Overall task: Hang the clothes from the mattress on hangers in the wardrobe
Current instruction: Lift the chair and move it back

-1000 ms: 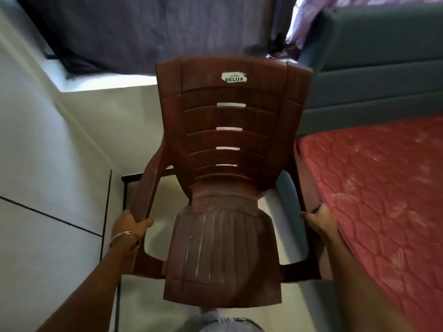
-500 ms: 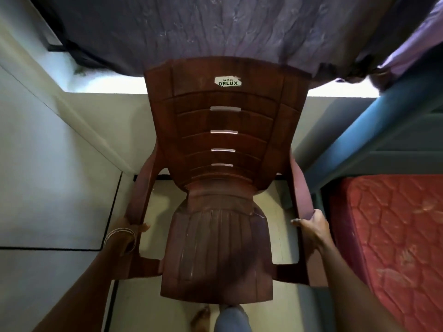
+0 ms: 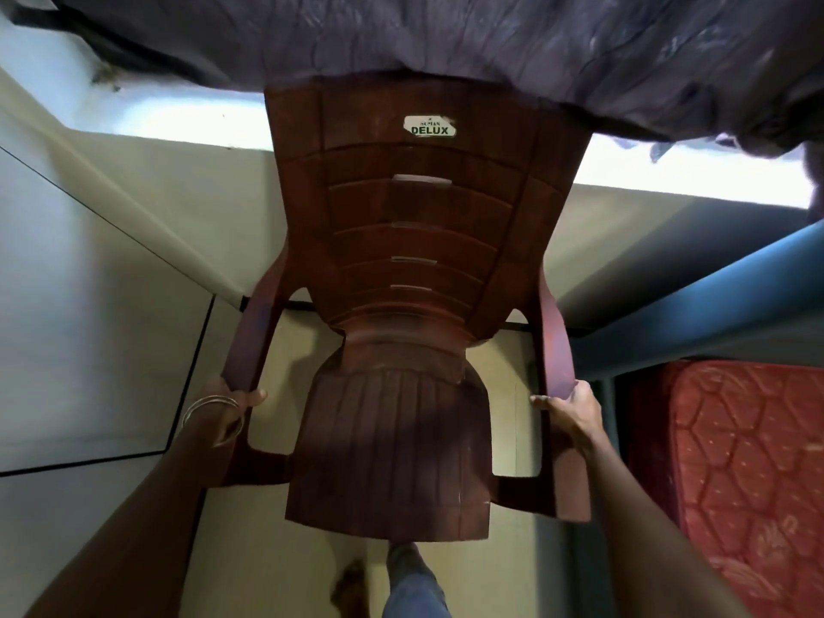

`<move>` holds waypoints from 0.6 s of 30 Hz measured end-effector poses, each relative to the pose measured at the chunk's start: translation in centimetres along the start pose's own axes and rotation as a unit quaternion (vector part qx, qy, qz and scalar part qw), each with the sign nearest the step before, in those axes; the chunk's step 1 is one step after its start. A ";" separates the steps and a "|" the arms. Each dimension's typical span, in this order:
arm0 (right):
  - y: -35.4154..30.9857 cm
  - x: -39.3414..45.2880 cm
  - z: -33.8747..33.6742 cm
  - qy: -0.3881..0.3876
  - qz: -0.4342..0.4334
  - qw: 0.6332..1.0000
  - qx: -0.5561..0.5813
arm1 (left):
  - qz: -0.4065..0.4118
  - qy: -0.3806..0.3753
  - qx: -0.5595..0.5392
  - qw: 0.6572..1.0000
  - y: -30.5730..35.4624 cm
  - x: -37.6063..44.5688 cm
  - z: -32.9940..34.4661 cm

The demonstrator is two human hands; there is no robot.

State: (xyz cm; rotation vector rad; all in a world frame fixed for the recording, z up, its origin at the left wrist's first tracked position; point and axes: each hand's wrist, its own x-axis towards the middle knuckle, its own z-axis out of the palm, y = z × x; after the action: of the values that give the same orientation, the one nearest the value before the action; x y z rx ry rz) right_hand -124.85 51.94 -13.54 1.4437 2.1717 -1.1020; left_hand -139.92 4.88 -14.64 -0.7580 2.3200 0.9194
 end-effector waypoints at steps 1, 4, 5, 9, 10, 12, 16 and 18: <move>0.0 0.2 0.2 -0.002 0.003 1.000 -0.004 | -0.009 0.005 0.002 1.000 0.0 0.3 0.1; 0.1 0.3 0.5 -0.005 0.006 1.000 -0.013 | -0.012 0.014 0.032 0.999 0.1 0.7 0.5; 0.0 0.3 0.5 -0.007 0.004 1.000 -0.017 | -0.010 0.015 0.051 0.999 0.4 0.7 0.6; -0.5 -0.2 0.6 -0.013 0.000 0.999 -0.041 | -0.026 0.000 0.088 0.996 0.4 0.9 0.5; -0.4 -0.3 0.6 -0.014 0.000 0.999 -0.044 | -0.026 -0.001 0.094 0.995 0.3 1.0 0.6; -0.5 -0.5 0.7 -0.015 0.002 0.999 -0.049 | -0.021 -0.003 0.096 0.995 0.2 1.2 0.7; -1.2 -0.5 0.7 -0.005 0.022 0.997 -0.068 | 0.003 -0.016 0.139 0.990 0.5 0.2 0.2; -1.5 -0.7 0.8 -0.004 0.031 0.995 -0.092 | 0.015 -0.022 0.169 0.985 0.3 -0.4 -0.2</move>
State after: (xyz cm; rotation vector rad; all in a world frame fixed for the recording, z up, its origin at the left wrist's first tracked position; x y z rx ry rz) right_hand -126.02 50.60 -13.00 1.4119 2.1447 -0.8596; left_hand -139.85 5.05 -14.14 -0.5550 2.3688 0.5260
